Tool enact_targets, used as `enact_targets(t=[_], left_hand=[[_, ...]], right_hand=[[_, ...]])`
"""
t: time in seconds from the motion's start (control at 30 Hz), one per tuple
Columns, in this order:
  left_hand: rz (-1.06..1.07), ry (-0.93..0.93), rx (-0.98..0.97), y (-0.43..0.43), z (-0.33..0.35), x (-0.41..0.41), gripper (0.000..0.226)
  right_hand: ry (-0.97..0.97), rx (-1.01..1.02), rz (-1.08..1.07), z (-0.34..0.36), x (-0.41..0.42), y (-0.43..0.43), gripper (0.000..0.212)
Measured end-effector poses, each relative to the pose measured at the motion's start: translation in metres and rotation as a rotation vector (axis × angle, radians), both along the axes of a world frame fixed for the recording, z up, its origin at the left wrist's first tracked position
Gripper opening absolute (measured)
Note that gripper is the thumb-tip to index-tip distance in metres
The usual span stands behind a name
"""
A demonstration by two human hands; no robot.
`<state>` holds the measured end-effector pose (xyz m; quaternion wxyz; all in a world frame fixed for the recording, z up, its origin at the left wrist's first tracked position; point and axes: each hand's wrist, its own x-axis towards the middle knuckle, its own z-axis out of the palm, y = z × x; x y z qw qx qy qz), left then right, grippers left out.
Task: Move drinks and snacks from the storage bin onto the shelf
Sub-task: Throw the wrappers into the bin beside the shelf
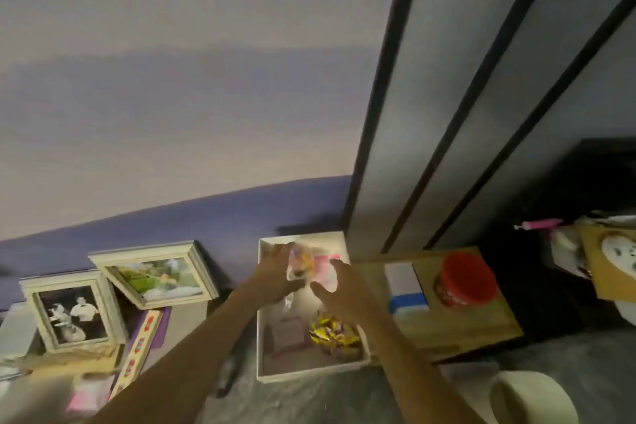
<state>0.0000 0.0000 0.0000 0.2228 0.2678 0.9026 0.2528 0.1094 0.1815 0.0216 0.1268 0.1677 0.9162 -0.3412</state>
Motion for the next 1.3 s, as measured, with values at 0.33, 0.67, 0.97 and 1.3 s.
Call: enact_targets(t=[0.33,0.67,0.97,1.3], left_hand=[[-0.220,0.316,-0.222,0.019,-0.092,-0.048,0.081],[0.027,0.173,-0.186,0.027,-0.096,-0.047,0.069],[0.113,0.101,-0.036,0.007,-0.061,-0.054,0.060],[0.214,0.161,0.245,-0.013,0.075,-0.040,0.053]], right_hand=[[-0.006,0.029,-0.081,-0.169,-0.051,-0.006,0.106],[0.059,0.242,-0.249,-0.191,-0.067,-0.018,0.091],[0.100,0.264,-0.176,-0.170,-0.071,-0.021,0.071],[0.411,-0.037,-0.249,-0.008,-0.038,0.017,0.069]])
